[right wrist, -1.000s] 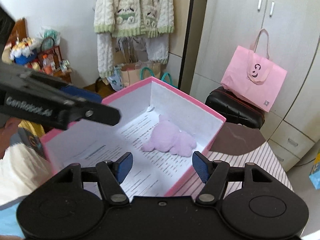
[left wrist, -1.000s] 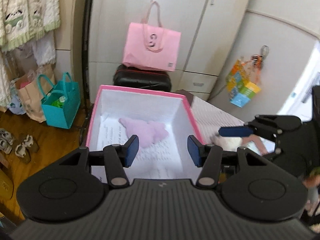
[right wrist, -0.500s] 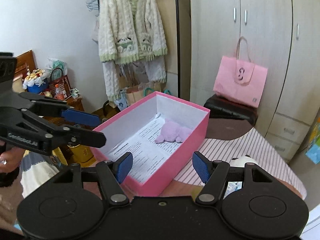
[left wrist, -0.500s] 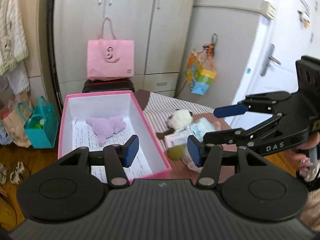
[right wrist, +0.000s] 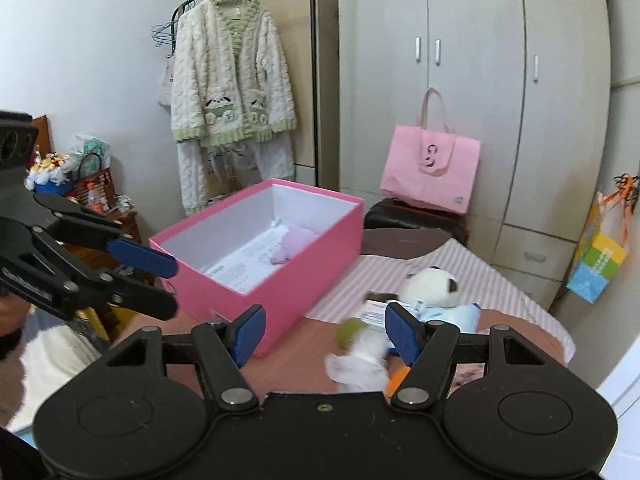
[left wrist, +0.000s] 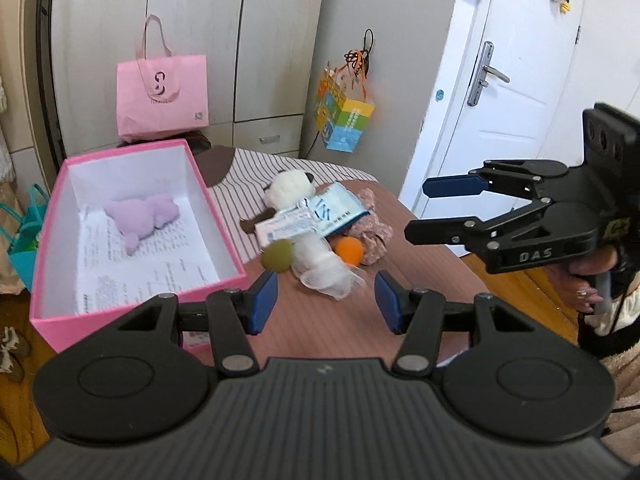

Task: Organize soft objects
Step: 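Move the left tool back to the white mesh bath puff and grasp it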

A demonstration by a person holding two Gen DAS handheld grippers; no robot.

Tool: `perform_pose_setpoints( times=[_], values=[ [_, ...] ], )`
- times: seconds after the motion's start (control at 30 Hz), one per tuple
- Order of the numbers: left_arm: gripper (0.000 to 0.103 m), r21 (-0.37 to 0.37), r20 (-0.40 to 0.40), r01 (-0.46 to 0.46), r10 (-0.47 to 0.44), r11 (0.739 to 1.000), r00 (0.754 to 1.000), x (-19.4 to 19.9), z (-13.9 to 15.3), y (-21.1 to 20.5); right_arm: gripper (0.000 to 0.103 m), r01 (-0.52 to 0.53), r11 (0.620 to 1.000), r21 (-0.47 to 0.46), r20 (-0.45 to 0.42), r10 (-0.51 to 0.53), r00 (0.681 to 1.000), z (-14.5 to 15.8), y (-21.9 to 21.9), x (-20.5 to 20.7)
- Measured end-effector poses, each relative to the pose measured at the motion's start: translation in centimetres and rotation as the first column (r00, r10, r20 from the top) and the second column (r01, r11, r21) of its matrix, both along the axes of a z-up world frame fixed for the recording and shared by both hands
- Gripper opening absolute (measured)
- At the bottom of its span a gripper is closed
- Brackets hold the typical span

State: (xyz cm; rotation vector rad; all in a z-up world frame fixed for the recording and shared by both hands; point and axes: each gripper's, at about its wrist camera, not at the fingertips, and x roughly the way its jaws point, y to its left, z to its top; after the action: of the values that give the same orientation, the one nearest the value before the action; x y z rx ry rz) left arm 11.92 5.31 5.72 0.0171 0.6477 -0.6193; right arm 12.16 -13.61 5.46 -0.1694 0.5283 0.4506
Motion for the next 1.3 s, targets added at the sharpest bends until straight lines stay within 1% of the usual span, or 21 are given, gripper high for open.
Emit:
perform_pose_setpoints(
  times=[0.03,0.1,0.13,0.2,0.33,0.43,0.5,0.6,0.67,0.77,0.87,1.0,1.1,1.23,1.3],
  values=[
    [0.053,-0.003,-0.006,-0.003,0.003,1.000,1.000,0.0,-0.4,-0.3,0.076,0.014,1.000,-0.018,0.012,-0.014,1.000,-0.6,-0.4,-0.2],
    [0.053,-0.005,-0.012,-0.008,0.008,1.000,1.000,0.2,-1.1,-0.9,0.081,0.058,0.997,-0.046,0.045,-0.056,0.997,-1.7,-0.8,-0.4],
    [0.053,-0.003,-0.017,-0.011,0.011,1.000,1.000,0.3,-1.6,-1.3,0.081,0.071,0.995,-0.064,0.071,-0.067,0.995,-2.4,-1.1,-0.4],
    [0.053,0.002,-0.027,-0.015,0.015,1.000,1.000,0.8,-2.4,-1.8,0.081,0.080,0.992,-0.095,0.087,-0.071,0.994,-3.5,-1.6,-0.3],
    [0.053,0.001,-0.051,-0.022,0.022,1.000,0.998,1.9,-4.1,-2.9,0.080,0.049,0.993,-0.105,0.069,-0.042,0.997,-5.4,-2.8,0.0],
    [0.053,-0.011,-0.060,-0.041,0.040,0.999,0.997,2.9,-5.4,-3.5,0.080,0.060,0.991,-0.122,0.058,-0.054,0.997,-6.7,-3.3,0.8],
    [0.053,-0.027,-0.057,-0.054,0.052,0.998,0.997,3.7,-6.2,-4.1,0.077,0.076,0.992,-0.101,0.035,-0.073,0.997,-7.6,-4.1,1.7],
    [0.053,-0.017,-0.049,-0.072,0.071,0.997,0.996,4.8,-7.4,-5.2,0.072,0.095,0.994,-0.047,0.003,-0.095,0.995,-9.0,-5.1,3.2],
    [0.053,-0.020,-0.054,-0.090,0.088,0.996,0.995,5.8,-8.1,-6.0,0.071,0.098,0.995,-0.022,0.001,-0.098,0.995,-9.9,-5.6,4.2],
    [0.053,-0.035,-0.066,-0.109,0.106,0.993,0.992,7.2,-9.2,-6.9,0.065,0.102,0.995,-0.003,0.009,-0.102,0.995,-11.2,-5.8,5.0],
    [0.053,-0.034,-0.072,-0.121,0.118,0.992,0.990,8.6,-10.2,-8.0,0.060,0.104,0.995,0.009,0.013,-0.104,0.994,-12.3,-5.7,5.9],
    [0.053,-0.071,-0.113,-0.147,0.138,0.987,0.984,10.7,-11.3,-8.8,0.057,0.088,0.996,0.034,0.001,-0.088,0.996,-13.2,-5.8,6.9],
    [0.053,-0.075,-0.118,-0.177,0.168,0.981,0.979,11.8,-12.0,-9.3,0.056,0.083,0.996,0.027,0.004,-0.083,0.997,-13.7,-5.5,7.3],
    [0.053,-0.073,-0.138,-0.189,0.178,0.979,0.974,12.7,-13.0,-10.1,0.056,0.070,0.997,0.013,-0.009,-0.070,0.997,-14.4,-5.2,7.7],
    [0.053,-0.076,-0.155,-0.200,0.187,0.977,0.970,12.9,-13.6,-10.3,0.057,0.076,0.997,-0.007,-0.002,-0.076,0.997,-14.8,-4.8,7.7]
  ],
)
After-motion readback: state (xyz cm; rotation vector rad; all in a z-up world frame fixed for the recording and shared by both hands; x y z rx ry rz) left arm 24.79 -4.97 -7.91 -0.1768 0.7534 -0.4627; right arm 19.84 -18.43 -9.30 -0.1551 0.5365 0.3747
